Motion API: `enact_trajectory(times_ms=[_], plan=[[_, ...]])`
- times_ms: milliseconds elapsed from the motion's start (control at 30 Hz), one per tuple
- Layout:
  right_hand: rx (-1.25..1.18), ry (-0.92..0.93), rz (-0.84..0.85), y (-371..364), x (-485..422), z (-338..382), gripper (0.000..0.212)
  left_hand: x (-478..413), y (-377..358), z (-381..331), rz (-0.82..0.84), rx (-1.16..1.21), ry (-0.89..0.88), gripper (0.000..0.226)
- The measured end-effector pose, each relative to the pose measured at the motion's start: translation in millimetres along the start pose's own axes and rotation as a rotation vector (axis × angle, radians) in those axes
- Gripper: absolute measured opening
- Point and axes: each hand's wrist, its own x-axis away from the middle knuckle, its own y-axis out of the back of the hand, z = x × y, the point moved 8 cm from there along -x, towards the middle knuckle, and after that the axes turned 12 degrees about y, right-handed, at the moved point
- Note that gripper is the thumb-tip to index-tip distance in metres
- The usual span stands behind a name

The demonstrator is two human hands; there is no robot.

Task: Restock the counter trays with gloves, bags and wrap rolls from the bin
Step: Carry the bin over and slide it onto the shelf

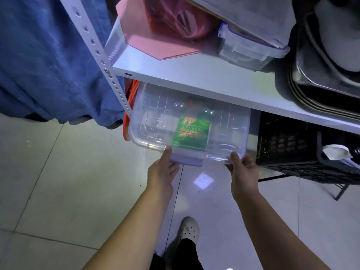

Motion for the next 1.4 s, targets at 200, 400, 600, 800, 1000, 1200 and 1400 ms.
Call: enact_trajectory(times_ms=[200, 400, 600, 800, 1000, 1200, 1400], plan=[[0.147, -0.014, 0.009, 5, 0, 4, 0.017, 15, 10, -5, -0.114, -0.262, -0.239, 0.019], [0.907, 0.768, 0.098, -23, 21, 60, 0.047, 41, 2, -47, -0.625, -1.2, -0.821, 0.023], [1.128, 1.049, 0.567, -75, 49, 35, 0.067, 63, -30, -66, -0.709, -1.577, -1.363, 0.037], [1.136, 1.154, 0.435, -84, 37, 43, 0.05, 53, -48, -66, -0.381, -1.812, -1.487, 0.057], [1.025, 1.111, 0.456, -88, 32, 44, 0.039, 53, -46, -76, -0.333, -1.652, -1.442, 0.042], [1.11, 0.983, 0.349, -51, 28, 43, 0.048, 55, -31, -79, -0.486, -1.681, -1.333, 0.059], [1.25, 1.132, 0.337, -48, 19, 60, 0.043, 53, -46, -94, -0.468, -1.754, -1.434, 0.044]])
